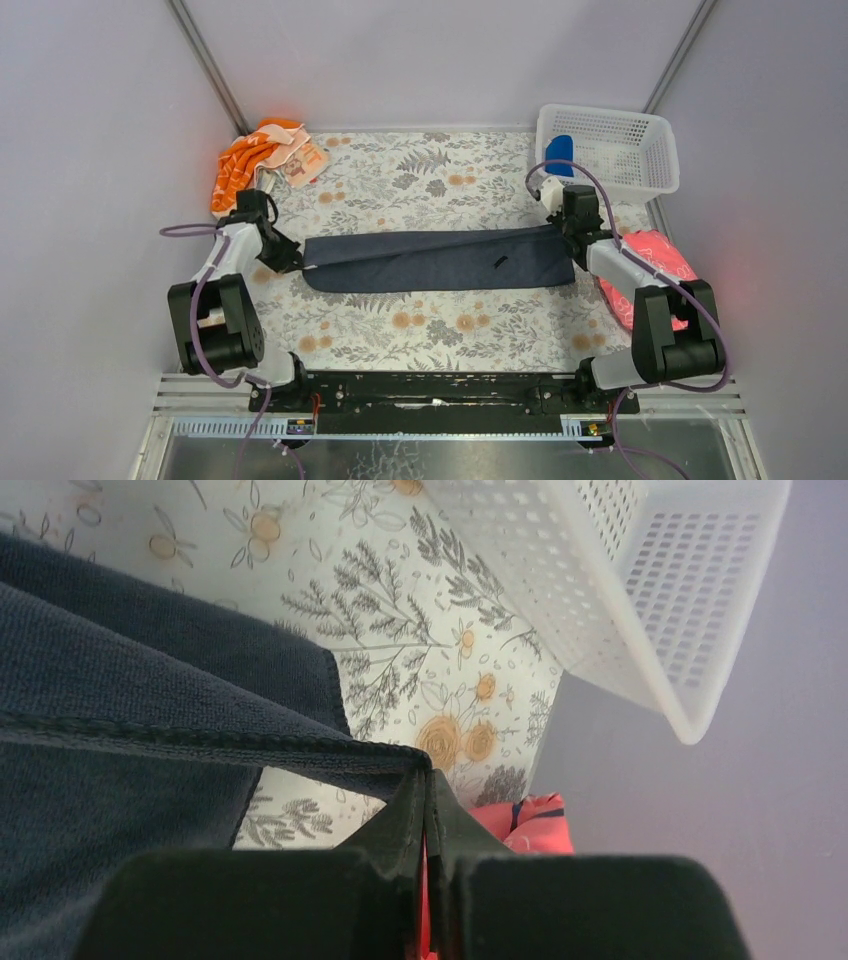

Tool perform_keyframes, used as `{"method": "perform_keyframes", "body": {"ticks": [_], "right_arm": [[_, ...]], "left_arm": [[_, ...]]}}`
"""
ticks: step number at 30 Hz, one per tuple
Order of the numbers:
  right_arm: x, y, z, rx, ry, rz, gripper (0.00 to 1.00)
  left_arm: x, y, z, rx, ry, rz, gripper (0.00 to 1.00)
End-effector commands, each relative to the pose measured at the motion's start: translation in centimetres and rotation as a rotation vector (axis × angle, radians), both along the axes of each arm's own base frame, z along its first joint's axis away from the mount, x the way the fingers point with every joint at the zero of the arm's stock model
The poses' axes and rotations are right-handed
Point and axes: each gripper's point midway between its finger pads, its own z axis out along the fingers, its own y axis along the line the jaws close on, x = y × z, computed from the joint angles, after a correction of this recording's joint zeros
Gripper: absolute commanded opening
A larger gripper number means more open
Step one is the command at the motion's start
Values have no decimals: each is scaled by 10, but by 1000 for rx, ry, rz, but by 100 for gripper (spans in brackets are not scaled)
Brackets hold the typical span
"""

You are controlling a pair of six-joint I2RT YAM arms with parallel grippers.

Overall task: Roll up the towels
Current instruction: Fold the towel at the center of the board.

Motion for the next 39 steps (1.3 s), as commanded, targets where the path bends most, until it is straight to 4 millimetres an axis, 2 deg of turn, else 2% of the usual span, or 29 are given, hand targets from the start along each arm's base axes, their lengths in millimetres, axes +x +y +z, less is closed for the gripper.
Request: {"method": "perform_keyframes", "body": {"ticks": [1, 9, 15, 25, 31, 34, 39], "right_arm": [[-5, -8, 23, -10, -87, -23, 0], [-22, -6, -8, -10, -20, 16, 0], [-32, -1, -22, -10, 25, 59, 0], [-53, 13, -54, 24, 181, 162, 0], [-77, 28, -71, 49, 273, 293, 5], [-90, 31, -76, 48, 309, 345, 7], [-97, 32, -71, 26, 318, 393, 6]], "left_arm": [[-3, 0, 4, -7, -79, 37, 5], [-32, -6, -10, -18, -70, 86, 6], [-46, 4, -18, 33, -48, 144, 7], [-54, 12, -35, 57, -21, 225, 7], [-51, 15, -36, 57, -26, 254, 7], [-48, 16, -35, 53, -28, 260, 7], [-43, 20, -31, 63, -43, 272, 7]]}}
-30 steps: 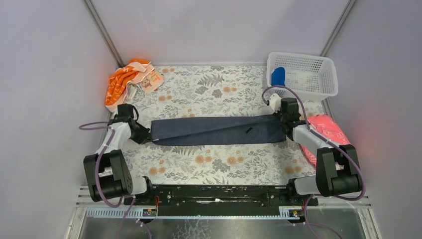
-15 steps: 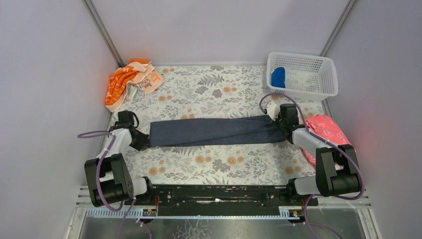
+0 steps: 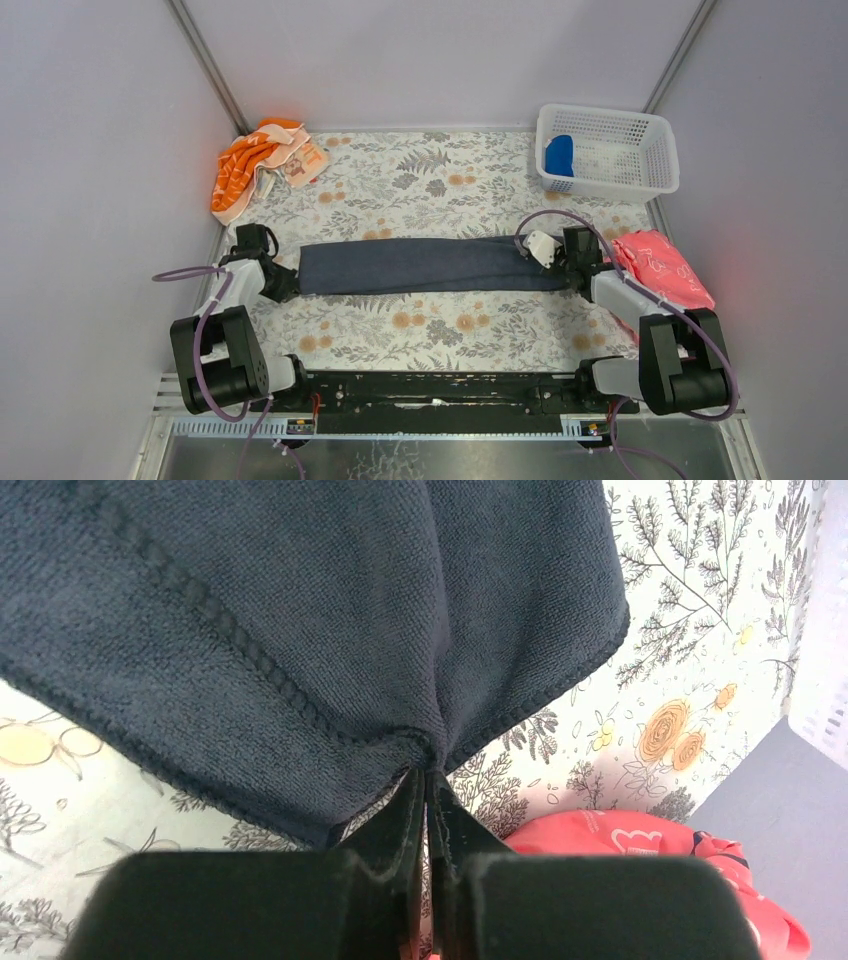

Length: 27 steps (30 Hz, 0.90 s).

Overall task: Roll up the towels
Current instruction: Fold the towel at the center of the board.

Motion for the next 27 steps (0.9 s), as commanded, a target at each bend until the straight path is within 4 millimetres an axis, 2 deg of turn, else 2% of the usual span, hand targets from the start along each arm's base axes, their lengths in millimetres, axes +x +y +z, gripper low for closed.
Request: {"method": "perform_keyframes", "body": {"ticks": [1, 4, 7, 13, 27], "right_arm": [[-4, 7, 10, -1, -4, 95, 5], [-6, 3, 12, -26, -9, 107, 0], [-3, 4, 22, -27, -54, 116, 0], [-15, 12, 26, -1, -31, 177, 0], [-60, 42, 17, 88, 94, 354, 6]], "left_arm": [[15, 13, 7, 41, -45, 45, 7], [15, 15, 7, 43, -43, 49, 7], [15, 18, 8, 47, -40, 57, 7], [20, 28, 15, 62, -50, 79, 7], [27, 42, 11, 62, -22, 105, 6]]}}
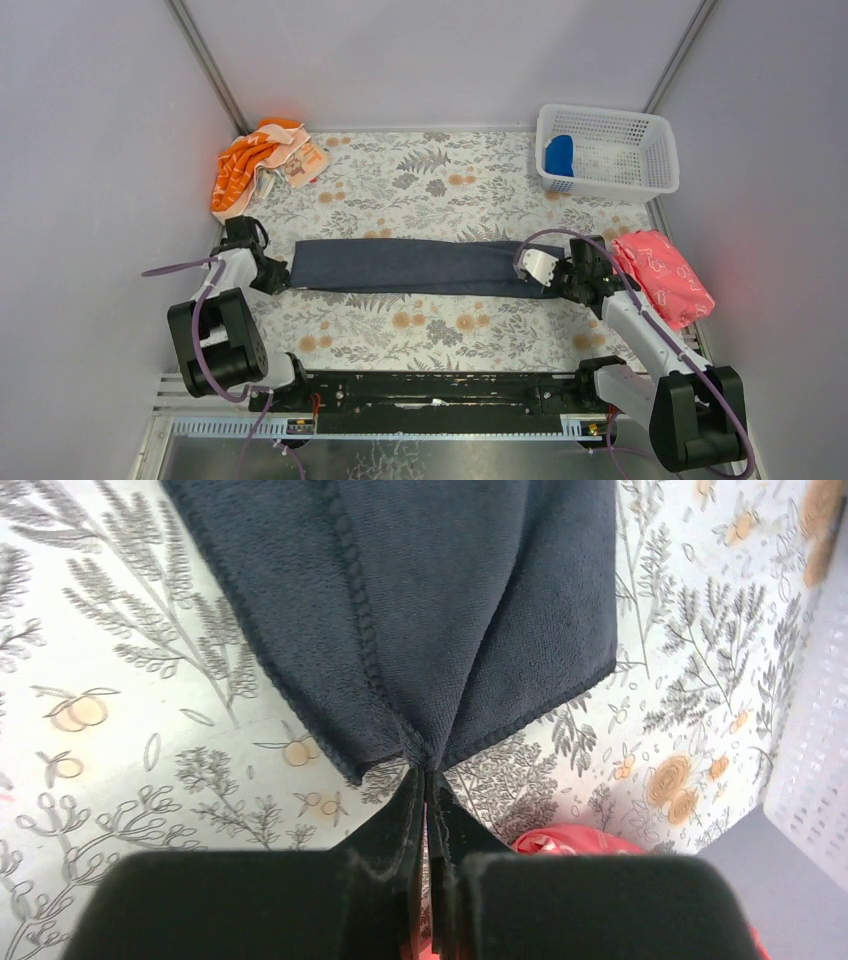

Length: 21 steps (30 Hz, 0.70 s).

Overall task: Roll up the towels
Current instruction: Fold the towel at the center of the board.

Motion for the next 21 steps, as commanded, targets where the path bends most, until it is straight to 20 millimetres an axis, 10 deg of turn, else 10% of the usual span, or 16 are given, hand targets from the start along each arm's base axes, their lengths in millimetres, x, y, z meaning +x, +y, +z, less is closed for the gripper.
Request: {"method": "perform_keyframes", "body": {"ticks": [1, 13, 21], "right_arm": [[-23, 13, -9, 13, 67, 100, 6], [-35, 11, -18, -53, 83, 165, 24], [0, 11, 47, 5, -179, 48, 44]], "left_arm": [[13, 18, 8, 43, -28, 25, 6], [8, 24, -2, 2, 2, 40, 6], [11, 23, -1, -6, 5, 11, 6]]}}
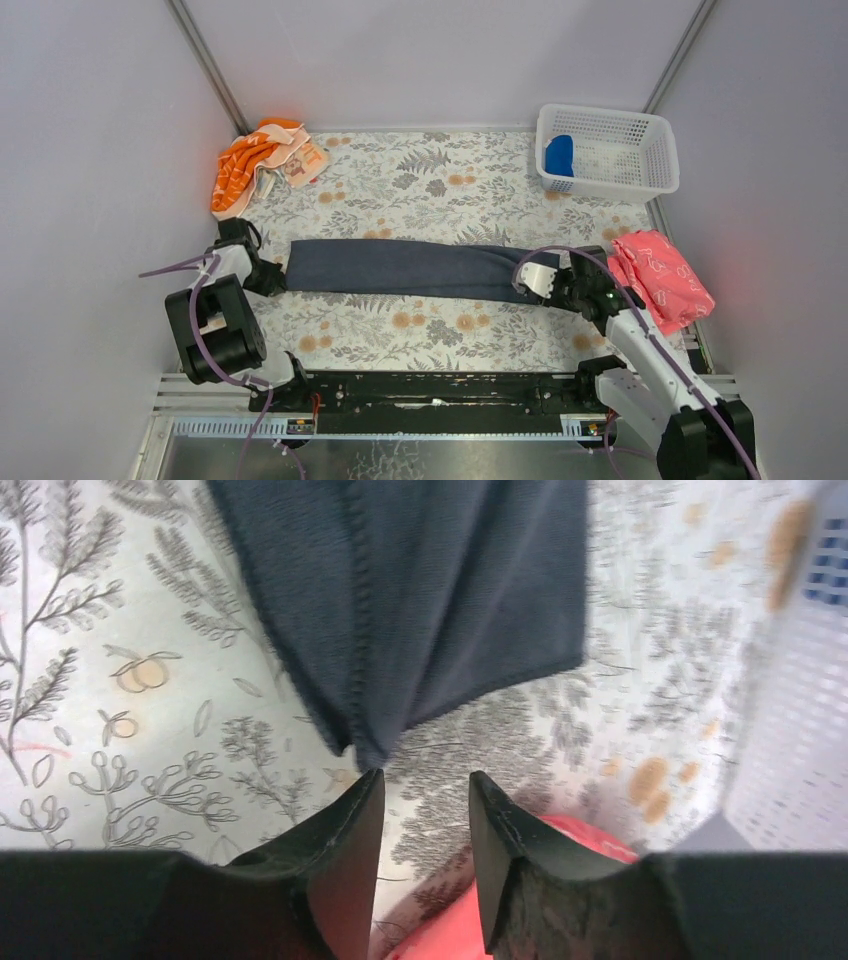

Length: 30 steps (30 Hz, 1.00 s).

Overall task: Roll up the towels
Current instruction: Fold the towel at the center of the board.

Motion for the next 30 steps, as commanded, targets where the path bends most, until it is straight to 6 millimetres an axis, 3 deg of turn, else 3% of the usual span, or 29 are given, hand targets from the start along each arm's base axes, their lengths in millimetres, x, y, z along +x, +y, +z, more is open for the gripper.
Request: {"method": "perform_keyframes", "body": {"ticks": [1, 4, 7, 10, 13, 17, 23, 30], "right_arm": [[32, 4, 62, 105, -234, -123, 50], [43, 19, 104, 331, -323, -265, 63], [53, 36, 150, 647, -347, -472, 65], [57, 42, 167, 876, -263, -734, 65], [57, 50, 154, 947, -115, -903, 67], [57, 51, 118, 920, -9, -1031, 69], [50, 49, 77, 871, 99, -1186, 69], [36, 63, 54, 904, 234, -1242, 69]], "left_arm": [[14, 10, 9, 27, -31, -26, 6], [15, 13, 11, 39, -18, -41, 6], [21, 16, 13, 41, -16, -59, 6], [26, 16, 13, 35, -14, -79, 6], [28, 15, 11, 24, -7, -95, 9], [31, 14, 6, 21, 7, -109, 11], [34, 23, 16, 61, 14, -121, 16], [34, 31, 46, 145, -1, -183, 41]]}}
